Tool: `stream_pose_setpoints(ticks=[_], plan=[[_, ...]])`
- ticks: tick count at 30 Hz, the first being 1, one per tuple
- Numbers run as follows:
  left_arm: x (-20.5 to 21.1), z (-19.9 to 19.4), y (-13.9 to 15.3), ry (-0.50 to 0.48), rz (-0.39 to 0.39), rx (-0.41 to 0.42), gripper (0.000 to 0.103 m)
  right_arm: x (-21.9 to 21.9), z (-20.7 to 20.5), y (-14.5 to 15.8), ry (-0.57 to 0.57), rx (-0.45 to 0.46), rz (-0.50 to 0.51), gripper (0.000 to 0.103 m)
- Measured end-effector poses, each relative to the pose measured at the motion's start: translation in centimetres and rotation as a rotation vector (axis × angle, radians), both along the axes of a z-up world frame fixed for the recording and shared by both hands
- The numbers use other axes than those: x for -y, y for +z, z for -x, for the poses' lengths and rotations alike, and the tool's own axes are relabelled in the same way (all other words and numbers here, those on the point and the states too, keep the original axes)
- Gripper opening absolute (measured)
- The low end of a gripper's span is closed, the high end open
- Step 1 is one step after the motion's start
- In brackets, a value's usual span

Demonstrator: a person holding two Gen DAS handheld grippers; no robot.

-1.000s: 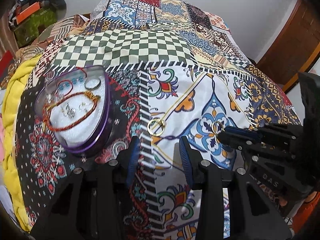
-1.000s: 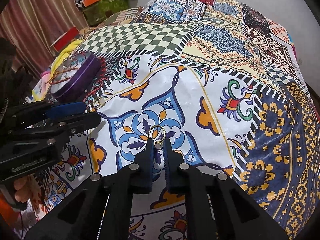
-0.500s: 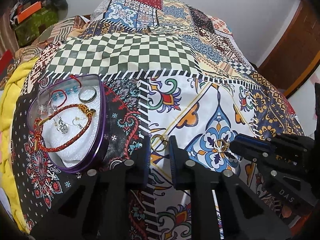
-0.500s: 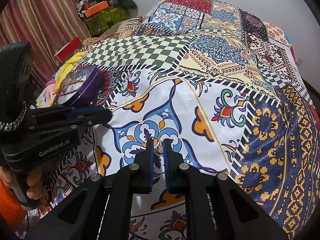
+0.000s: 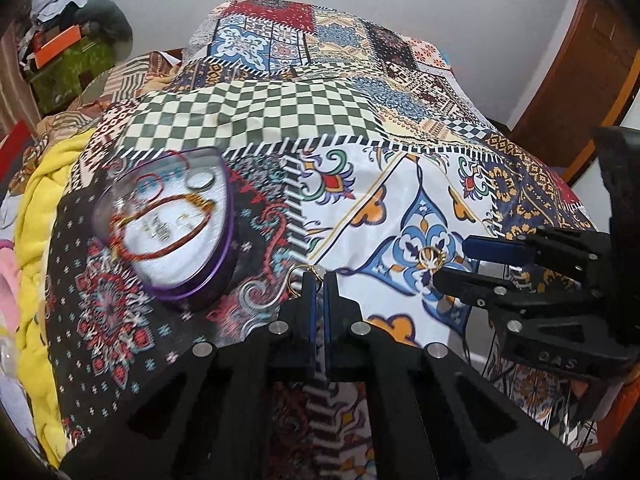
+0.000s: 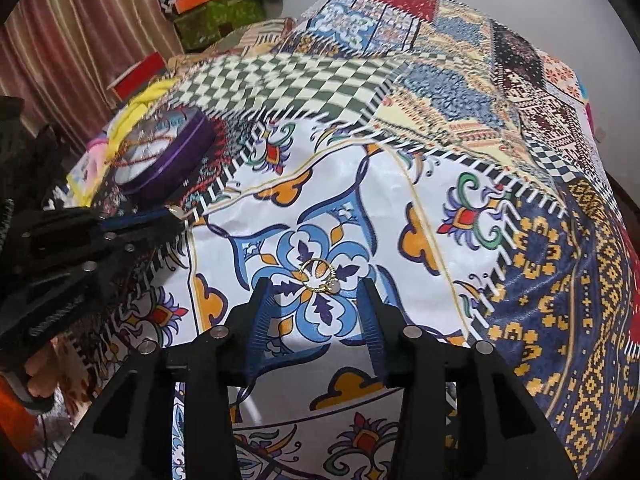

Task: Organize jewelry
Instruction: 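Grasp a gold ring with right tool while left tool grasps another gold ring, then carry both gold rings over the heart tin with both tools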

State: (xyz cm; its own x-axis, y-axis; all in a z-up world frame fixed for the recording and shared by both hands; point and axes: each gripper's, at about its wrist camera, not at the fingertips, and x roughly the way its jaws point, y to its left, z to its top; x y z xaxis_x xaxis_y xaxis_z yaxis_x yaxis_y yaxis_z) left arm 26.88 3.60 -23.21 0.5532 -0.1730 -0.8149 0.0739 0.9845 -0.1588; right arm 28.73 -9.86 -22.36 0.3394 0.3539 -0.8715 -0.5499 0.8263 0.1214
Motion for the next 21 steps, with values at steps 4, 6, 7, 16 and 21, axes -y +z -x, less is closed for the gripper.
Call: stream_pose_setpoints(ticks=[4, 6, 7, 16, 21], plan=[[-0.9, 0.7, 0.2, 0.009, 0.009, 0.005, 0.001, -0.7, -0.5, -0.7, 0.002, 0.005, 0.028, 0.039], [-1.1, 0.8, 0.2, 0.014, 0.014, 0.008, 0.001, -0.8, -0.6, -0.8, 0.004, 0.016, 0.024, 0.039], [-1.2, 0.8, 0.2, 0.016, 0.018, 0.008, 0.001, -0.9, -0.7, -0.9, 0.001, 0.017, 0.024, 0.039], [-1.0, 1.1, 0.7, 0.017, 0.026, 0.020, 0.001, -1.2, -0.4, -0.8, -0.002, 0.031, 0.028, 0.021], [-1.4, 1.6, 1.8, 0.028, 0.023, 0.044, 0.001, -1.4, -0.2, -0.2, -0.001, 0.034, 0.025, 0.020]])
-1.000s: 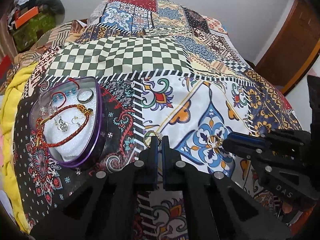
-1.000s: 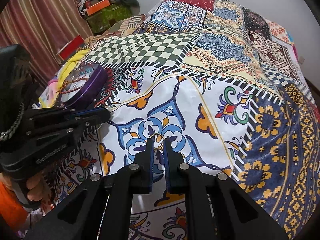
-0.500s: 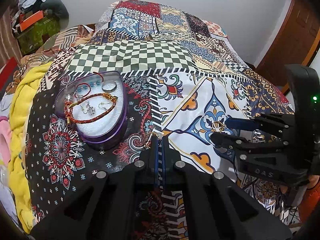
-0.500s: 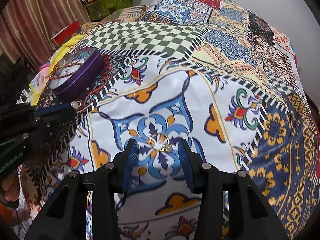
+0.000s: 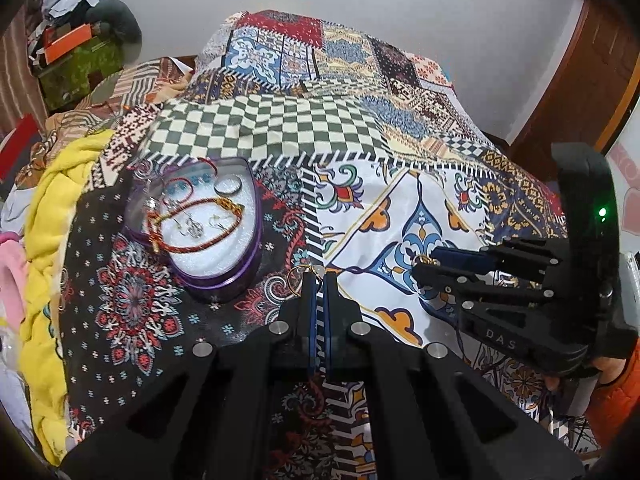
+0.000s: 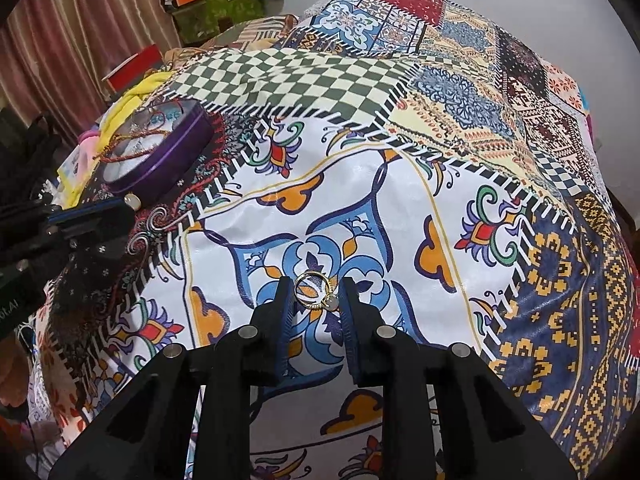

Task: Organize jewelry
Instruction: 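Carry both gold rings over the heart tin with both tools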

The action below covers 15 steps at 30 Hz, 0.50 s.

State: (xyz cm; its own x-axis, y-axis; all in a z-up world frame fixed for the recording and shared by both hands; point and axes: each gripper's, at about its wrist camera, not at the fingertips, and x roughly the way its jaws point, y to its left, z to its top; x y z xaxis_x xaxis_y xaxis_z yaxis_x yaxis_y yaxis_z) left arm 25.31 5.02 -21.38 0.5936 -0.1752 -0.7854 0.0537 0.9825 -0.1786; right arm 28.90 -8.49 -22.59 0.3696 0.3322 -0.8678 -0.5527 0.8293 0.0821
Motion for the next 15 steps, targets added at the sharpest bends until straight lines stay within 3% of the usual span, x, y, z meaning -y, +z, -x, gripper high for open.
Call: stream_pose_setpoints(ticks=[15], plan=[[-2.7, 2.0, 5.8, 0.070, -0.011, 0.138, 0.001, -0.8, 1.7, 9.2, 0.005, 0.212, -0.103, 0.021]])
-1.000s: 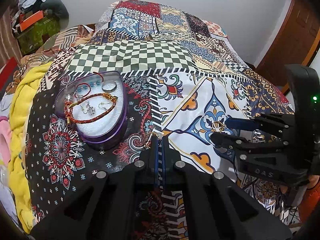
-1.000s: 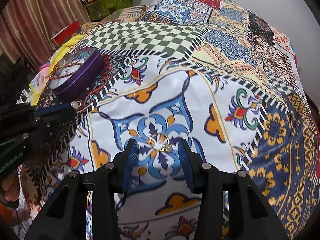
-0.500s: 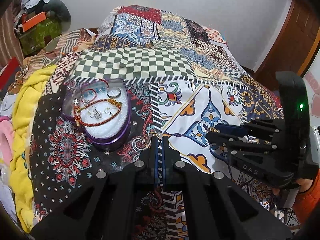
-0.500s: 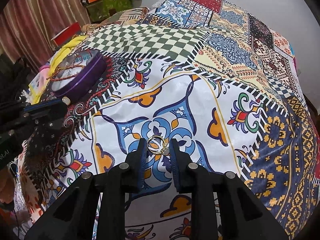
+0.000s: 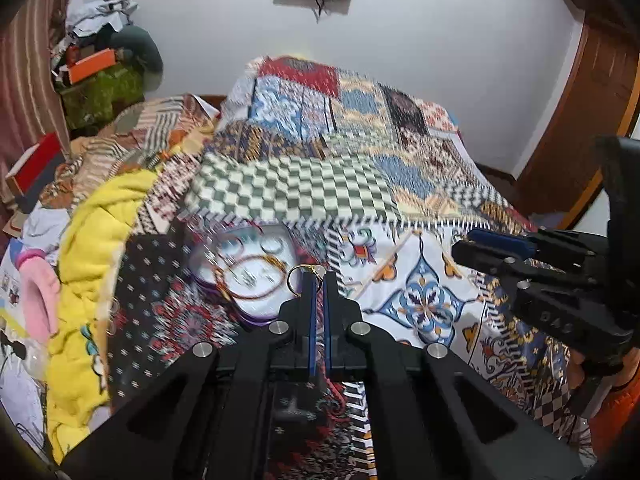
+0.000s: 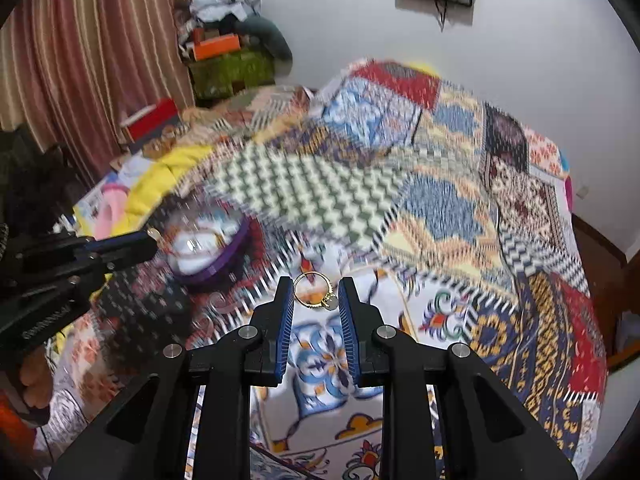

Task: Organize jewelry
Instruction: 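Carry both gold rings over the heart tin with both tools, then open left tool over the tin while right tool releases its gold ring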

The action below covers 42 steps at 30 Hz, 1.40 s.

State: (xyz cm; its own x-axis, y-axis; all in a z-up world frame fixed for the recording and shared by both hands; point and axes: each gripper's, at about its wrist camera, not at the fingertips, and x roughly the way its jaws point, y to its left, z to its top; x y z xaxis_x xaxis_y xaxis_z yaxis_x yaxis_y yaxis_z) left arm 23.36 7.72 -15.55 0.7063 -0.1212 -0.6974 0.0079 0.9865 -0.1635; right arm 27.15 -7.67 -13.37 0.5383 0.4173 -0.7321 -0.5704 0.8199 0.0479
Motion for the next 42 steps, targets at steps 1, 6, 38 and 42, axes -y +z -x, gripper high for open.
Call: stream_pose_setpoints(ticks=[1, 6, 38, 42], plan=[[-0.3, 0.1, 0.4, 0.006, -0.004, 0.011, 0.001, -0.2, 0.0, 0.6, 0.003, 0.013, -0.011, 0.021], [-1.6, 0.3, 2.2, 0.036, -0.017, 0.061, 0.001, -1.6, 0.0, 2.8, 0.026, 0.059, -0.058, 0.021], [-5.1, -4.6, -5.3, 0.021, 0.049, -0.079, 0.001, -11.0, -5.2, -4.0, 0.176, -0.195, -0.111, 0.021], [-5.3, -4.7, -5.5, 0.025, 0.059, -0.086, 0.001, -11.4, -5.1, -4.3, 0.192, -0.207, -0.100, 0.021]])
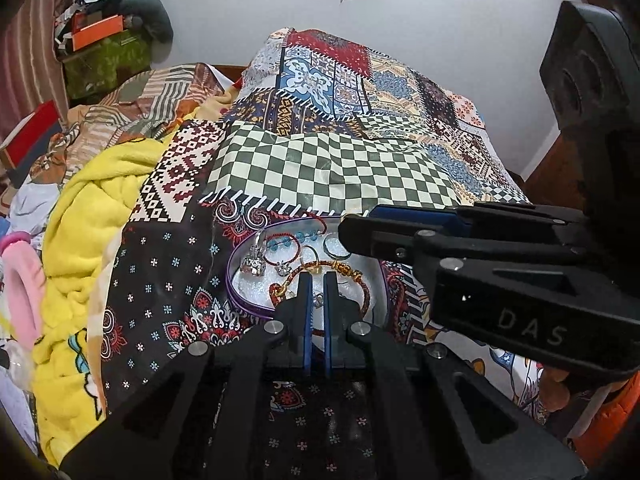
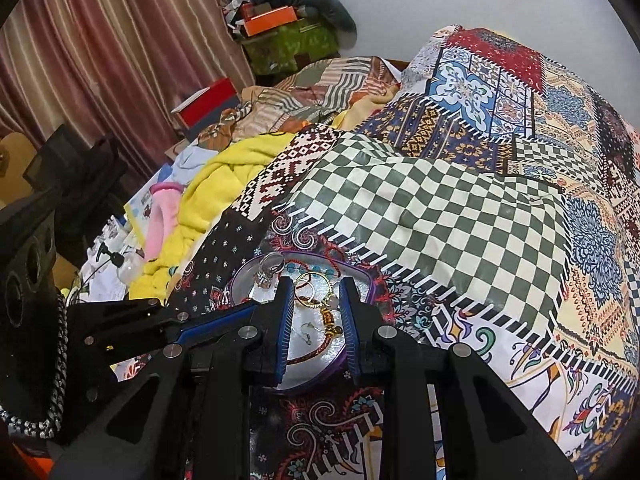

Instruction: Organize jewelry

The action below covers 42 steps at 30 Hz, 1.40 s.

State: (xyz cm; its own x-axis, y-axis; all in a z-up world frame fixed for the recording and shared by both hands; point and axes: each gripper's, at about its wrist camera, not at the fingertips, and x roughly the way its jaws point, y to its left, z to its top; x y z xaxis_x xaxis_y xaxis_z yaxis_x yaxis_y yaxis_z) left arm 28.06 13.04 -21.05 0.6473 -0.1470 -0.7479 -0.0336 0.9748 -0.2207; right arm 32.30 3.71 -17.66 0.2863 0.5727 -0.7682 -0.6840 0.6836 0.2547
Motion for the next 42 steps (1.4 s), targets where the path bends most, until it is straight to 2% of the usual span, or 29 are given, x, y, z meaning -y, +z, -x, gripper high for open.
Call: stream_pose_setpoints(ticks=[4, 9, 13, 20, 28, 33, 36, 38, 39, 41, 42], plan=[[0.0, 0.1, 0.1, -0.002, 0.008, -0.004, 0.001, -0.1, -0.1, -0.1, 0.002, -0.015, 0.011, 0.021], [0.1, 0.7, 1.0, 0.007, -0.020, 0.008, 0.003, 0.6, -0.1, 0.9, -0.016, -0.030, -0.010, 0.023], [-0.3, 1.6, 2.5, 0.027, -0.031, 0.031, 0.004, 1.7, 0.6, 3.0, -0.042, 0.021, -0.031, 0.023], [-0.3, 4.6, 8.2, 0.069, -0.065, 0.150, 0.004, 4.7, 4.1, 9.4, -0.109, 0.186, -0.095, 0.023], [2.0, 11.4, 17.2, 0.092, -0.122, 0.377, 0.005, 9.4, 12.3, 18.1, -0.193, 0.468, -0.191, 0.023], [3.9, 16.6, 21.5, 0.110, -0.163, 0.520, 0.015, 11.4, 17.5, 21.4, -0.223, 0.594, -0.257, 0.025], [5.0, 19.5, 23.1, 0.127, -0.194, 0.590, 0.025, 12.1, 20.2, 22.5, -0.238, 0.646, -0.295, 0.035], [5.6, 21.3, 23.8, 0.144, -0.213, 0.631, 0.044, 12.5, 22.0, 23.0, -0.264, 0.692, -0.313, 0.049], [5.8, 22.3, 24.1, 0.156, -0.222, 0.653, 0.049, 12.5, 22.6, 23.0, -0.276, 0.711, -0.317, 0.052], [6.1, 24.0, 24.5, 0.179, -0.237, 0.685, 0.070, 12.7, 23.9, 23.2, -0.309, 0.748, -0.322, 0.071], [6.2, 24.5, 24.6, 0.185, -0.237, 0.693, 0.074, 12.6, 24.2, 23.1, -0.322, 0.759, -0.322, 0.076]])
